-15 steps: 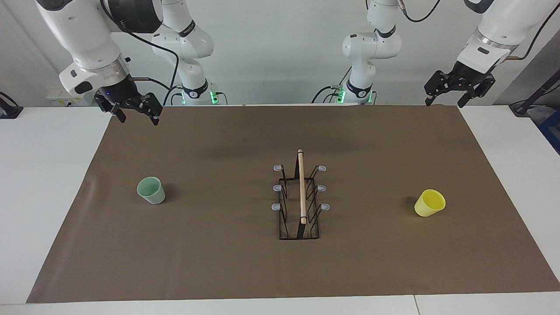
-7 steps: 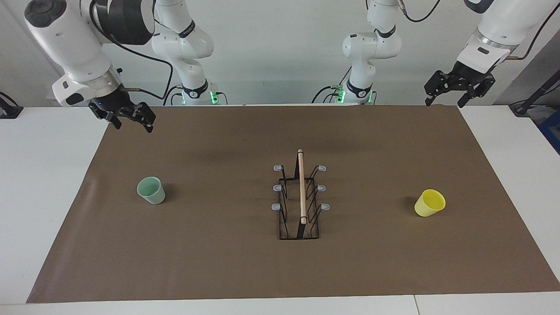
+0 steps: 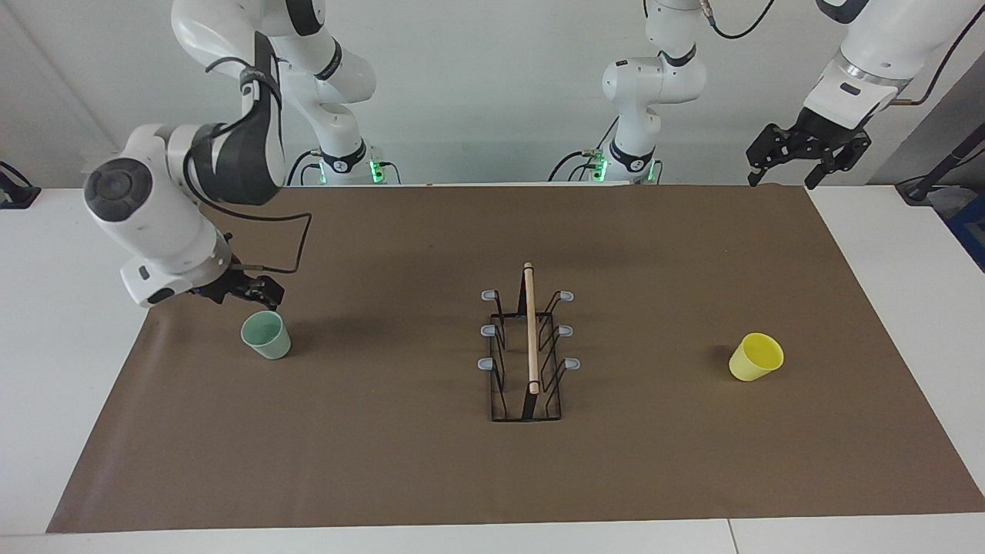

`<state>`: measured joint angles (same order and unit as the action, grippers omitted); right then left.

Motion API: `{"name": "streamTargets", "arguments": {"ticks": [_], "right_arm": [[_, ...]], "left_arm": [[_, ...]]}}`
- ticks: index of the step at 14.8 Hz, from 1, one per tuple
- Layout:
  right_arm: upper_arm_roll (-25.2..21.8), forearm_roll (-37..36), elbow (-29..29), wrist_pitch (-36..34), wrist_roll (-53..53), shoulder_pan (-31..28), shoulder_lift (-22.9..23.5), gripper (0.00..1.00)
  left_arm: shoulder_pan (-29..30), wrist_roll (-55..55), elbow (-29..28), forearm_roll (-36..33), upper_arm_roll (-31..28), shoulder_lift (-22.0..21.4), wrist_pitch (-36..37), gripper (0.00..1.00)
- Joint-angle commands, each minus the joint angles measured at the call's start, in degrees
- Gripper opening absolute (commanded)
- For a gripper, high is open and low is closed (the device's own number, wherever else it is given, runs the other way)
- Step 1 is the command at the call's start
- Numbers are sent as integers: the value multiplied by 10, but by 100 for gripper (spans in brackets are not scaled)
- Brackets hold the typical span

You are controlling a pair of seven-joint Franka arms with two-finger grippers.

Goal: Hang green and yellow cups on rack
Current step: 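Move the right gripper toward the pale green cup, then close the right gripper on the rim of the green cup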

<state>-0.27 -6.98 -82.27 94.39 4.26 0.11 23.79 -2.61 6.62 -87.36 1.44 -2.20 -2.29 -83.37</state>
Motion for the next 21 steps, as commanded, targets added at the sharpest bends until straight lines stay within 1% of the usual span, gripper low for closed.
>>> {"name": "streamTargets", "arguments": {"ticks": [1,3,5,6,8,11,13,15,18,21], "right_arm": [[15,-64,19,-3,-76,15,26,100],[15,-130,9,-8,-122,48,43,100],[15,-190,-1,-18,-203,81,63,100],[15,-220,-15,-17,-231,92,68,100],[15,-270,-52,-10,-309,110,67,100],[15,-348,-115,12,-389,136,64,100],[16,-401,-155,45,-433,156,59,100],[18,-422,-170,49,-450,160,57,100],[18,-472,-185,48,-532,158,59,100],[18,-500,-200,48,-547,155,61,100]], "left_arm": [[-1,2,-10,-3,0,-11,5,100],[-1,2,-10,-3,0,-11,5,100],[-1,2,-10,-3,0,-11,5,100],[-1,2,-10,-3,0,-11,5,100],[-1,2,-10,-3,0,-11,5,100],[-1,2,-10,-3,0,-11,5,100],[-1,2,-10,-3,0,-11,5,100],[-1,2,-10,-3,0,-11,5,100],[-1,2,-10,-3,0,-11,5,100],[-1,2,-10,-3,0,-11,5,100]]}}
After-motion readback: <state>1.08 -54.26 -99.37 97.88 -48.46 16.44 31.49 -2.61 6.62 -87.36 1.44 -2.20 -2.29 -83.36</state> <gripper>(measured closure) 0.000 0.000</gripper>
